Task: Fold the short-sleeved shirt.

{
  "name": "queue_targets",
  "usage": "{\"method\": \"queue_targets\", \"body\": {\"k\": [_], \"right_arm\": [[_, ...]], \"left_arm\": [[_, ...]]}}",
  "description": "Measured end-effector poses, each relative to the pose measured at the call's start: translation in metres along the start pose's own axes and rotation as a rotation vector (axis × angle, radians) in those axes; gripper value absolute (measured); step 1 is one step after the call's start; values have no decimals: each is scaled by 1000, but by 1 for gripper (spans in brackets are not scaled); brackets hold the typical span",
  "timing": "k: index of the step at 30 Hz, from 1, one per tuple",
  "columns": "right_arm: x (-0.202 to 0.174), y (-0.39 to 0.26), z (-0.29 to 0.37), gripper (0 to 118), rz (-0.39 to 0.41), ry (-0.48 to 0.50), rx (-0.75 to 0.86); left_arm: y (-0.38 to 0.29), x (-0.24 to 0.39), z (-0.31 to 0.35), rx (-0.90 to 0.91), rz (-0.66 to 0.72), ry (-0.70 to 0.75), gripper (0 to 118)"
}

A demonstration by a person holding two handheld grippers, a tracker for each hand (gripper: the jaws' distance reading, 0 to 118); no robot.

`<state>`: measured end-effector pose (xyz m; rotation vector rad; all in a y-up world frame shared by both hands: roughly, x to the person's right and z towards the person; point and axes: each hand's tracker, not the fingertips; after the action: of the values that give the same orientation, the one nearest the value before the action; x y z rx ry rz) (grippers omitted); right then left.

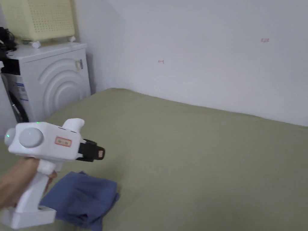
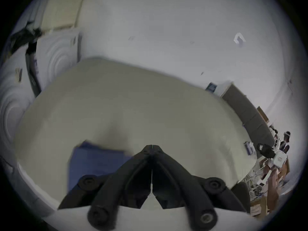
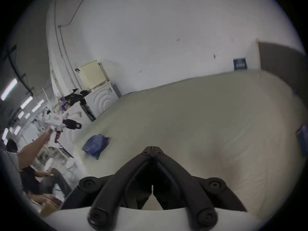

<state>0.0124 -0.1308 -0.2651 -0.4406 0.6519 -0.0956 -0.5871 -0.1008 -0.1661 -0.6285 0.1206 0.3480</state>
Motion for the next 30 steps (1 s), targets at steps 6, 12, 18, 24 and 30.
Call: {"method": "queue_targets", "body": {"k": [6, 12, 18, 24, 30], "right_arm": [[-24, 25, 20, 1, 195, -267, 188], [-27, 32, 40, 1, 280, -455, 296], [-20, 39, 67, 1, 273, -441, 338], [-19, 47, 78, 1, 254, -446, 370], [-19, 50, 76, 1, 246, -436, 371]], "left_arm": [[-32, 192, 4, 377, -156, 94, 0], [-75, 332, 14, 579, -263, 179, 0], [-84, 366, 17, 584, -308, 184, 0], [-82, 363, 20, 573, -328, 175, 0], [-82, 363, 21, 572, -332, 179, 0]]}}
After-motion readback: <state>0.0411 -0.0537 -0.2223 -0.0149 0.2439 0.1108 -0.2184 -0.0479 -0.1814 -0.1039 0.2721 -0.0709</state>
